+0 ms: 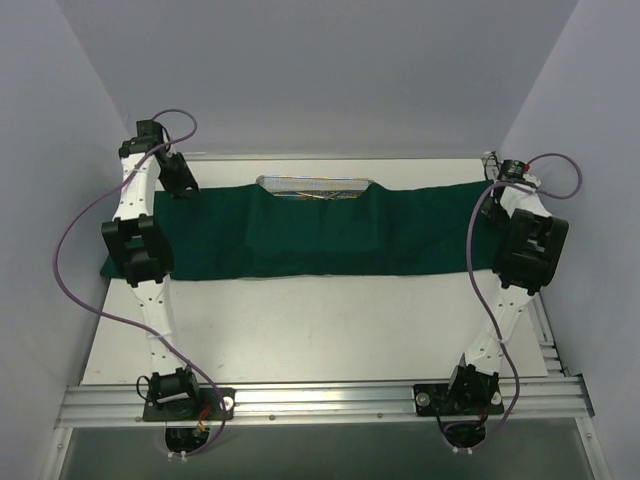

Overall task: Open and lay out the surgical kit
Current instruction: Open the surgical kit at the center of the board.

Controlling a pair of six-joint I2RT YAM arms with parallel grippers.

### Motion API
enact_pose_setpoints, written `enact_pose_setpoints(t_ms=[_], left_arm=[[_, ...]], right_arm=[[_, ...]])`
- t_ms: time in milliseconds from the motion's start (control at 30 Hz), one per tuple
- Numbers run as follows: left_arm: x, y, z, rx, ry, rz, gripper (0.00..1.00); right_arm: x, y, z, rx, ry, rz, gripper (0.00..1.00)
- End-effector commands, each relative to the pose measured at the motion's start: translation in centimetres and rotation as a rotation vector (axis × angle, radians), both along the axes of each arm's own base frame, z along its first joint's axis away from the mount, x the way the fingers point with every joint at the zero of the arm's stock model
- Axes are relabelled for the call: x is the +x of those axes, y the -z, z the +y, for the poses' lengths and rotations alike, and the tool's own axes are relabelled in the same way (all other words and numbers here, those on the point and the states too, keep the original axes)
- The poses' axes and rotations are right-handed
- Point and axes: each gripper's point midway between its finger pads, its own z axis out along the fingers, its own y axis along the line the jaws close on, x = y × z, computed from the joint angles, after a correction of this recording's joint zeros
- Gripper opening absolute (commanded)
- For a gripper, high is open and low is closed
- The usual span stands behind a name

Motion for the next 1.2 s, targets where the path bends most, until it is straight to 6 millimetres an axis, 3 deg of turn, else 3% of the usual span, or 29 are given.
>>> enact_pose_setpoints(t_ms=[0, 100, 133, 233, 367, 400, 467, 533, 567, 633, 767, 867, 967, 1033, 1167], left_arm=[[1.1, -1.6, -0.4, -0.012, 0.015, -0.055, 0.42], [1.6, -1.9, -0.7, -0.012, 0.024, -0.077, 0.45], [1.7, -2.0, -0.9, -0.014, 0.031, -0.084, 0.45], [1.9, -1.8, -1.4, -0.023, 0.043, -0.088, 0.45], [2.1, -1.6, -1.7, -0.026, 0.056, -0.1, 0.44], [2.2, -1.6, -1.8, -0.031, 0.059, -0.104, 0.44], [2.3, -1.5, -2.3, -0.049, 0.066, -0.11, 0.43], [2.3, -1.7, -2.7, -0.059, 0.072, -0.116, 0.43], [2.4, -1.7, -3.1, -0.058, 0.078, -0.123, 0.43], [2.3, -1.5, -3.7, -0.065, 0.082, -0.124, 0.43], [3.0, -1.4, -4.7, -0.095, 0.088, -0.147, 0.42], [3.4, -1.4, -5.0, -0.118, 0.09, -0.161, 0.43], [3.6, -1.3, -5.1, -0.126, 0.088, -0.164, 0.42], [3.7, -1.4, -5.4, -0.143, 0.085, -0.174, 0.42], [4.1, -1.7, -6.0, -0.186, 0.087, -0.187, 0.42]], right_arm=[[-4.0, 1.0, 0.3, -0.013, -0.04, 0.184, 0.01], [-1.2, -1.6, 2.7, -0.025, -0.123, 0.102, 0.18], [0.0, -2.7, 3.2, -0.039, -0.146, 0.066, 0.28], [2.6, -5.0, 5.1, -0.046, -0.189, -0.013, 0.42], [5.6, -6.7, 6.7, -0.006, -0.219, -0.115, 0.48], [6.0, -6.3, 6.8, 0.002, -0.217, -0.112, 0.5], [7.2, -7.8, 6.3, -0.022, -0.203, -0.144, 0.52], [8.0, -7.5, 6.3, -0.024, -0.213, -0.141, 0.56], [8.9, -8.9, 6.0, -0.045, -0.212, -0.17, 0.58], [9.4, -8.1, 5.6, -0.076, -0.218, -0.144, 0.65], [11.1, -7.7, 4.1, -0.143, -0.202, -0.166, 0.67], [12.1, -7.6, 3.4, -0.177, -0.207, -0.186, 0.65], [12.7, -5.7, 2.6, -0.194, -0.205, -0.167, 0.63], [13.2, -5.5, 2.5, -0.192, -0.208, -0.176, 0.57], [12.8, -2.0, 2.5, -0.124, -0.167, -0.148, 0.5]])
